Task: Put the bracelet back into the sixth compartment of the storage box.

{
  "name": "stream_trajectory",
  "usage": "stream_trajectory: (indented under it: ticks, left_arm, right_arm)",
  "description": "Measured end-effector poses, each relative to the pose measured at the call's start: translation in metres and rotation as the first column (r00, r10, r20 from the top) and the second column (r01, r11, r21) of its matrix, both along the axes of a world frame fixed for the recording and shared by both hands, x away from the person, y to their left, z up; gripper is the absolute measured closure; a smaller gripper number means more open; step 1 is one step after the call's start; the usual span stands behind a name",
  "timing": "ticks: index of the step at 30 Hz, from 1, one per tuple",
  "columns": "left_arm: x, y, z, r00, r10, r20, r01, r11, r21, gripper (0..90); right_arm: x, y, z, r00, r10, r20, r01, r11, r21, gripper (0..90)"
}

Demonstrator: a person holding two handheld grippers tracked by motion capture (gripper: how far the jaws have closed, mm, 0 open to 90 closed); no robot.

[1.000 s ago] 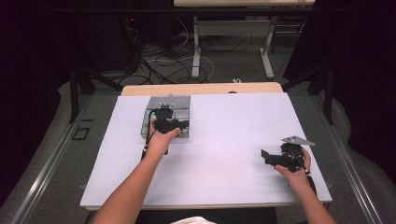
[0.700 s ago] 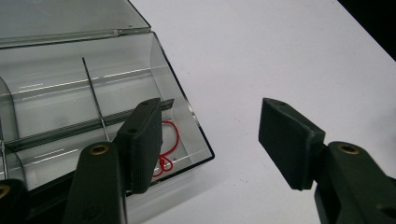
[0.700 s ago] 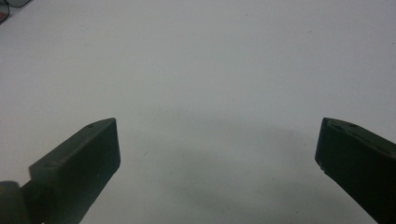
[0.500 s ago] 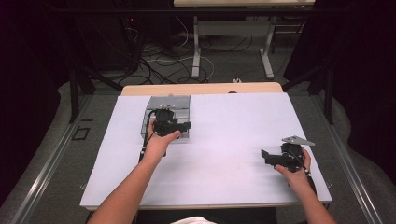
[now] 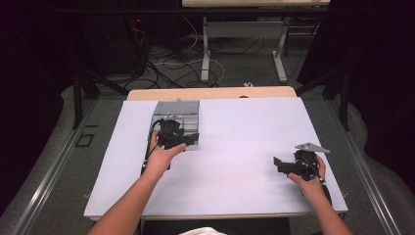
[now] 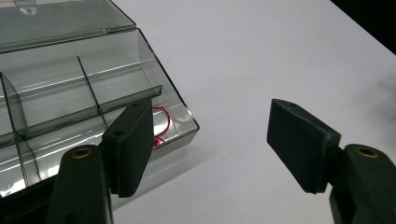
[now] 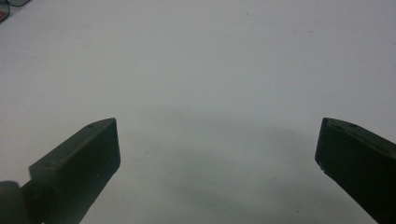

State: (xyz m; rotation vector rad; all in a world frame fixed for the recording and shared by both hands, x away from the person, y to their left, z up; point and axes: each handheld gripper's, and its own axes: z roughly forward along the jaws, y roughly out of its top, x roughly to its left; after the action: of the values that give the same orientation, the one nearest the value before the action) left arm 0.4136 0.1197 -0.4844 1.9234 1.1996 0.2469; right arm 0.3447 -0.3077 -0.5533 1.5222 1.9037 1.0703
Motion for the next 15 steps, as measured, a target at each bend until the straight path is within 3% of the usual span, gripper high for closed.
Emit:
stream_trajectory:
  ticks: [11, 15]
  left_arm:
    - [-0.017, 0.018, 0.001, 1.0, 0.0, 0.002, 0.0, 0.9991, -0.043, 22.5]
    - [-0.022, 0.028, 0.001, 1.0, 0.003, 0.0, -0.003, 0.9992, -0.04, 18.3]
  right_arm:
    - [0.0, 0.0, 0.0, 1.0, 0.002, 0.003, -0.002, 1.0, -0.002, 0.0]
    - [-0.001, 0.0, 0.0, 1.0, -0.002, 0.0, 0.002, 1.0, 0.003, 0.0]
